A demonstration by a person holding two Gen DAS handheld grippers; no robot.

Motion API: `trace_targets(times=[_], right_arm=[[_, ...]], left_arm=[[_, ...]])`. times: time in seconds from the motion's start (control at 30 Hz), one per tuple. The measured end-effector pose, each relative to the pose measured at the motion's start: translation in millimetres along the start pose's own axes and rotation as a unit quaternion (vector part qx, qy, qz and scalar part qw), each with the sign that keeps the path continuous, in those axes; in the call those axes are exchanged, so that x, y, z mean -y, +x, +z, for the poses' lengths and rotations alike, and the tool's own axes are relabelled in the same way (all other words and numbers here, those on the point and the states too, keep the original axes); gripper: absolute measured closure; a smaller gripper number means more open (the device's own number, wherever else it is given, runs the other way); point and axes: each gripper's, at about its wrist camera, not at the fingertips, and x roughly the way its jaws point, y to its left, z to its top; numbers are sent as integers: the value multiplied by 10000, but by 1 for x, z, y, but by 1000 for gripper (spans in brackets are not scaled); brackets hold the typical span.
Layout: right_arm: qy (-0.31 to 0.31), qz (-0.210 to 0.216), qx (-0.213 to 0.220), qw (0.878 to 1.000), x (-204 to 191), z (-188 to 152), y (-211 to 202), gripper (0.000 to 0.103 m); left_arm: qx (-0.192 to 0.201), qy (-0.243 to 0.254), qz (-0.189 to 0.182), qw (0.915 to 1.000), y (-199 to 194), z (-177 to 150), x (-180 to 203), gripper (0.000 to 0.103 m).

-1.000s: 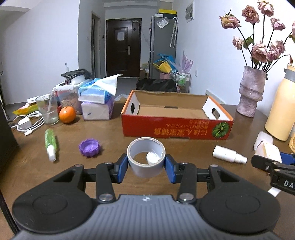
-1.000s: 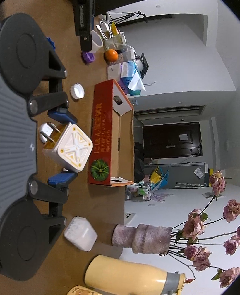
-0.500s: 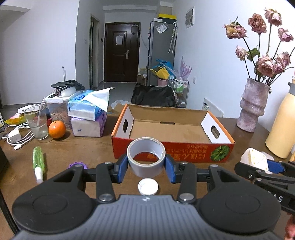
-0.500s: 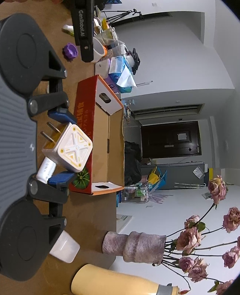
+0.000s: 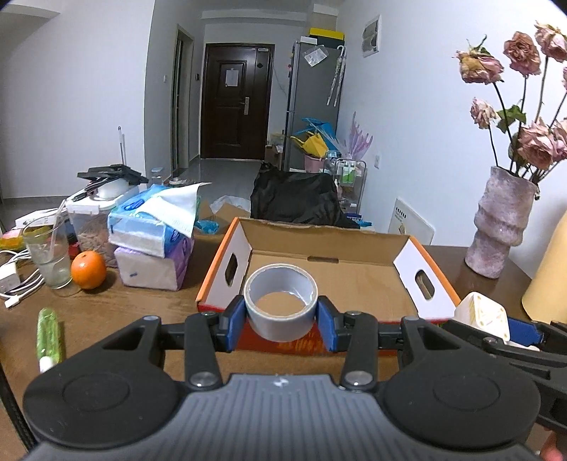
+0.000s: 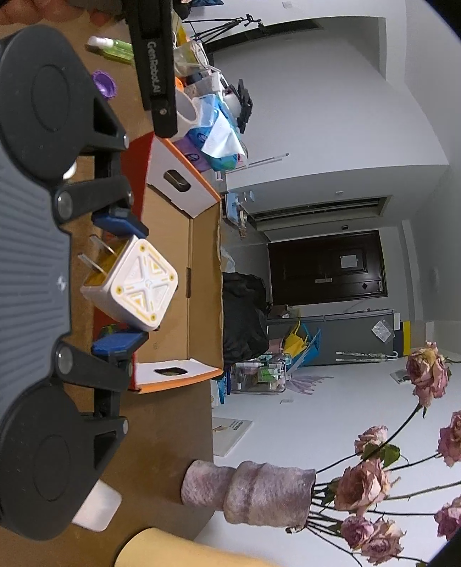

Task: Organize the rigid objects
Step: 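Lift and carry the tape roll and plug cube over the cardboard box with both tools, then lower the tape roll into the box and open the left tool while the right releases the plug cube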

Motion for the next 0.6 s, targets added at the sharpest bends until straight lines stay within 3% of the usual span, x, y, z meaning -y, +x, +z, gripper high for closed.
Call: trace_targets(times=[0.6], right_arm=[[-88,-19,-30,10000,4,36,63,48]], left_arm=[[-83,-71,85,9999,72,27,3,59]])
